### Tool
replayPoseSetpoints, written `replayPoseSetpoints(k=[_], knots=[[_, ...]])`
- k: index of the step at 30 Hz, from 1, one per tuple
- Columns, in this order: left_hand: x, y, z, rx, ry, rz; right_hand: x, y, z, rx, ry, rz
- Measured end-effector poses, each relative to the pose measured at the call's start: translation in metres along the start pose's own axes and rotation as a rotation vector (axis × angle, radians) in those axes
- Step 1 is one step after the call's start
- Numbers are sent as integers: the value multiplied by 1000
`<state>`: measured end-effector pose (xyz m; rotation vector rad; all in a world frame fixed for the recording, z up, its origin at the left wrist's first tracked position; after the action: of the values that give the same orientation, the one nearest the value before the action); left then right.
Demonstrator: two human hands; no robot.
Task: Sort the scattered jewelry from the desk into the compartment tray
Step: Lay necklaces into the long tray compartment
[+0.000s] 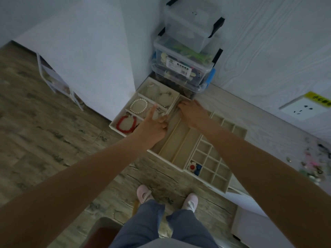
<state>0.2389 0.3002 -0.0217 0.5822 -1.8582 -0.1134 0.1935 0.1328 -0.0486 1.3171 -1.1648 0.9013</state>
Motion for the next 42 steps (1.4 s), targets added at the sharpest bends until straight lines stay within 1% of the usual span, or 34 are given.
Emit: replayPoseSetpoints(k=[6,9,16,19,22,26,30,33,37,40,42], knots=[[1,2,-3,-10,70,4,0,4,-2,-16,18,30],[3,2,-3,-14,69,-26,-1,5,-4,-26,13,0],[7,5,-3,-15,75,-15,4,8,-6,-39,0,-16],[7,6,-5,-15,129,-6,6,10,-8,-36,-4,-10],[9,7,-10,9,217,2,8,12,-10,-38,-38,37],[17,2,-11,71,356,86,16,28,-10,-53,-95,79],[41,-9,-6,107,400,183,24,60,0,-116,-137,123],[66,-20,12,119,452,216,28,95,17,-191,-179,146],[97,-37,53,79,552,361,28,151,45,-301,-229,162],[124,-47,95,34,595,359,23,198,67,-378,-239,173],[138,-54,125,-10,569,346,16,228,81,-437,-267,175]])
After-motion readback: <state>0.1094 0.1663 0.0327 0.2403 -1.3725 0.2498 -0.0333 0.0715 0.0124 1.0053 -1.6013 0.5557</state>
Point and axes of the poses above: each hand's wrist, its own y-axis away from the middle knuckle, its own x-axis out of the back of the hand, z = x × y, the point moved 1 cm from there along -y, towards the middle knuckle, and after that the axes turned 11 degrees about x, right-handed, at the moved point
